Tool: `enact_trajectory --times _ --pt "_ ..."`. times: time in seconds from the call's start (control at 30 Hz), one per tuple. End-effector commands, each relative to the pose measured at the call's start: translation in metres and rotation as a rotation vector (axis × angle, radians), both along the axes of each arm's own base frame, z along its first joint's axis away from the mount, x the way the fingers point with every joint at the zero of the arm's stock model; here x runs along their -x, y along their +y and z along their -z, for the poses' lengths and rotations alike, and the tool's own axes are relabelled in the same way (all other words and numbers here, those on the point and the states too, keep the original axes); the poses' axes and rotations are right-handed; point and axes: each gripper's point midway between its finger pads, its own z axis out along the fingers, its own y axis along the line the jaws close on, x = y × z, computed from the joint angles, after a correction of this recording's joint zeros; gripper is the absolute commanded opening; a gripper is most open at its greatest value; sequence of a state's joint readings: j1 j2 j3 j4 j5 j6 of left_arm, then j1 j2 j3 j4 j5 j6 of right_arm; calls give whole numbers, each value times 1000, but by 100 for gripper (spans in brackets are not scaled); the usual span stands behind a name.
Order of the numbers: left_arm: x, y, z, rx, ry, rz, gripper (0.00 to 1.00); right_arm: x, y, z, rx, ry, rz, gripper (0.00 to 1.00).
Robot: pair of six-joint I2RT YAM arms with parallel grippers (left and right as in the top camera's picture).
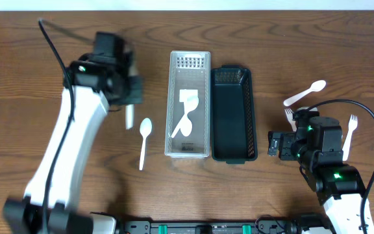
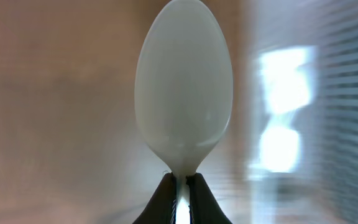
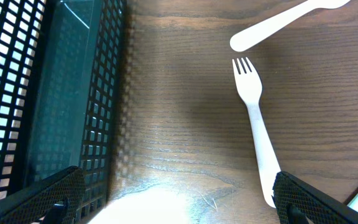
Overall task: Pack container
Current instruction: 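Lower the spoon into the white basket and open the left gripper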
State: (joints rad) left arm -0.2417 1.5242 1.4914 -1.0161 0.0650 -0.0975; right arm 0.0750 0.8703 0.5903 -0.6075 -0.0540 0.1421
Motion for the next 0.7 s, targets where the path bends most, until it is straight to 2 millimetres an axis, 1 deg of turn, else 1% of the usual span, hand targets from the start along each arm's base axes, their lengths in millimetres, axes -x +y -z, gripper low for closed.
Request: enact_trajectory --times 0.0,0.03,0.07,0.13,0.2,0.23,0.3,0.37,0.4,0.47,0.53,0.6,0.67 --pt "12 -46 -18 50 -38 51 6 -5 -1 -9 -14 -26 15 99" --pt "15 -60 -18 66 -43 65 6 -5 -1 -9 -14 -25 15 99" --pt "16 -75 -16 82 -43 70 6 -5 -1 -9 -14 -25 15 99" --pt "17 -98 -8 99 -37 92 6 -5 -1 -9 -14 -24 15 99" --pt "15 -113 9 89 -7 84 6 -5 -1 -9 -15 -23 15 99" --pt "14 -120 20 80 16 86 6 -5 -1 -9 -14 -22 15 99" --pt "11 -127 43 58 65 86 6 -5 -1 -9 -14 -21 15 99" --pt "8 -132 72 27 123 85 6 -4 -1 -8 -14 -19 16 99" --pt "8 -133 85 9 152 85 6 -4 -1 -8 -14 -19 16 99" --pt "8 -133 105 -19 196 85 6 -4 -1 -8 -14 -19 16 99" --pt "8 -132 118 -37 224 87 6 -3 -1 -8 -16 -15 18 99" --pt "6 -134 124 -42 226 96 6 -3 -1 -8 -16 -15 18 99" --pt "4 -135 124 -44 219 111 23 -3 -1 -8 -16 -15 18 99"
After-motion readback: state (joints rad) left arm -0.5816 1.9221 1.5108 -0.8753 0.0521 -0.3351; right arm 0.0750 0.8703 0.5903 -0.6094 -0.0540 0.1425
